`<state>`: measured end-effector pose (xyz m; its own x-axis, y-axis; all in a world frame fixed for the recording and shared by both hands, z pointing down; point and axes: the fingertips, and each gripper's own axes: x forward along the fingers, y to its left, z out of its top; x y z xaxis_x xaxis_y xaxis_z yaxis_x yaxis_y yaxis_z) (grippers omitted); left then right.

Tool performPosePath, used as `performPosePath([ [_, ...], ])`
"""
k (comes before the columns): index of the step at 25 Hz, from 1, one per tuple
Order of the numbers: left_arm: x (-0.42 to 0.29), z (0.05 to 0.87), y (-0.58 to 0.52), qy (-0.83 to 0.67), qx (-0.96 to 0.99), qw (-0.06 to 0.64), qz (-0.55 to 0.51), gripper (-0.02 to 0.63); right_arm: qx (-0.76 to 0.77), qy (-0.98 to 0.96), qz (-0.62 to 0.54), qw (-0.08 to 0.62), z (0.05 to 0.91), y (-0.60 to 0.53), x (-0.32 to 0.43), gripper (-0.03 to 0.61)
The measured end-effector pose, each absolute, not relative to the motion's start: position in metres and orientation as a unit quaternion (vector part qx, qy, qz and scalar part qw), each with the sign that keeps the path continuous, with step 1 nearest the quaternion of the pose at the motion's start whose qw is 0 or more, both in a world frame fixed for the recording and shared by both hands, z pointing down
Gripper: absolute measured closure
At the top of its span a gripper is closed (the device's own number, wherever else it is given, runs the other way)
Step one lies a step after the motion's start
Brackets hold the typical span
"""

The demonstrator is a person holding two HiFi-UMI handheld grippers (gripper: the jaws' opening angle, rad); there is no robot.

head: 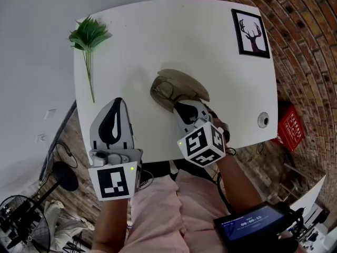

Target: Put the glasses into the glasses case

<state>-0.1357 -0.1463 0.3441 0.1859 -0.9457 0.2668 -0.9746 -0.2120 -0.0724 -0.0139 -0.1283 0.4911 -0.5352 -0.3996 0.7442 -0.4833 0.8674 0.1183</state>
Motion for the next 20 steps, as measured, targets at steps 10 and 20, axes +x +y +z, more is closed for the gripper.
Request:
performPosePath([
  [10, -0.136, 0.341, -0.146, -0.626, 0.768, 0.053, 0.123, 0.604, 0.257, -0.881, 0.032, 0.397, 0.476, -0.130, -0.018, 0.491],
  [20, -0.133, 0.335, -0.147, -0.625, 0.771, 0.043, 0.109, 0.604, 0.268, -0.884, 0.021, 0.382, 0.462, -0.130, -0.014, 0.491],
])
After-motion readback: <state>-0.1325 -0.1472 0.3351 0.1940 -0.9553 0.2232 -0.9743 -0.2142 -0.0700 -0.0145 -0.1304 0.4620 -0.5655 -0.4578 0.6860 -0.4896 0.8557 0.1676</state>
